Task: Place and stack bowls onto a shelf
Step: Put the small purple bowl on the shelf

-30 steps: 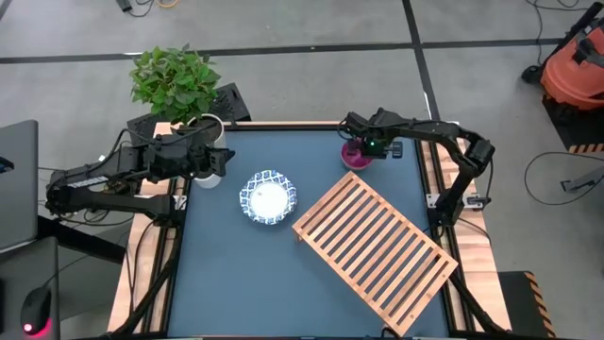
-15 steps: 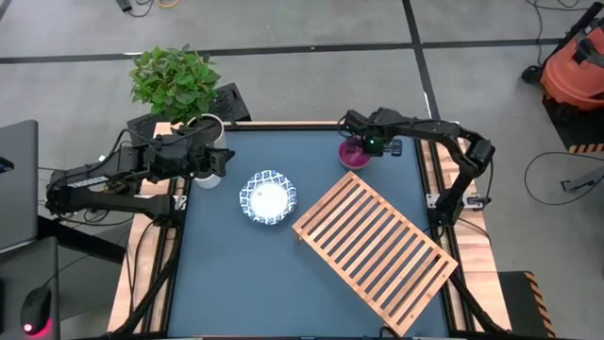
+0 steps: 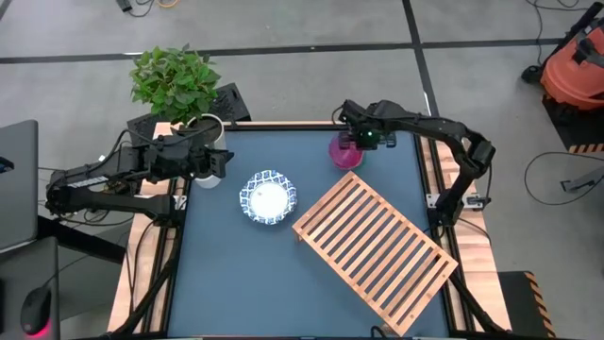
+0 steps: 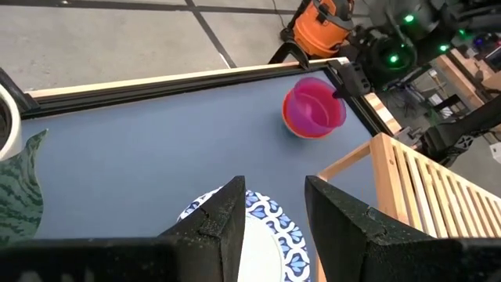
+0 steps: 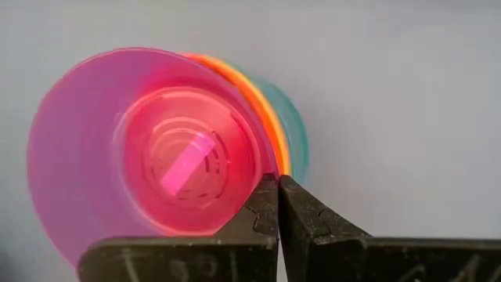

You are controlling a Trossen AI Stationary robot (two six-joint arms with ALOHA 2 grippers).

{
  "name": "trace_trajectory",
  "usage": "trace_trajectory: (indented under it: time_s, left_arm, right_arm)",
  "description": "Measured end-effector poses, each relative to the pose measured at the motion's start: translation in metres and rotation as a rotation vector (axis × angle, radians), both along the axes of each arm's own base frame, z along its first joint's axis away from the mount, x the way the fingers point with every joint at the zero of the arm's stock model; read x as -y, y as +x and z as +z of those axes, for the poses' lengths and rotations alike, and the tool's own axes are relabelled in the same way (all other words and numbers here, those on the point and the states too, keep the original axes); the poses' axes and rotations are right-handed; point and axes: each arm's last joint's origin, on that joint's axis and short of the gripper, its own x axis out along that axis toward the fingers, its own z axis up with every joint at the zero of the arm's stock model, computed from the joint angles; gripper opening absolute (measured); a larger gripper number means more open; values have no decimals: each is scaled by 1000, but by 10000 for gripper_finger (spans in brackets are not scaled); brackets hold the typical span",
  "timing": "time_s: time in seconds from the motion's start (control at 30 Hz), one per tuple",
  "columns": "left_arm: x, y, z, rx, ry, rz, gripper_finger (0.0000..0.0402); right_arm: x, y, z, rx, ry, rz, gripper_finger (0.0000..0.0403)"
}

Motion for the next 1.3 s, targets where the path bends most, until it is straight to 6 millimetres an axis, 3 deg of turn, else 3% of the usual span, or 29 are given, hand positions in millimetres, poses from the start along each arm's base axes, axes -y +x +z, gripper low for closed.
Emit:
trace_trajectory:
  time_s: [0.23, 0.53, 0.7, 0.83, 0.97, 1.3]
  left_arm:
    - [0, 0, 0, -14, 19, -12, 118]
    - [0, 0, 0, -15, 22, -8, 118]
    - [0, 0, 0, -23, 33, -15, 118]
    - [0, 0, 0, -23, 34, -15, 118]
    - [0, 0, 0, -31, 46, -22, 118]
    - [0, 0, 0, -28, 47, -23, 118]
  right_arm:
    - [-2, 1, 2, 21, 2, 20, 19]
    - [-1, -11, 28, 132, -47, -5, 19]
    - [-15, -22, 54, 226, -64, 44, 19]
    - [-38, -36, 83, 338, -81, 116, 19]
    - [-74, -52, 107, 420, -37, 224, 19]
    - [-174, -103, 140, 527, 171, 321, 19]
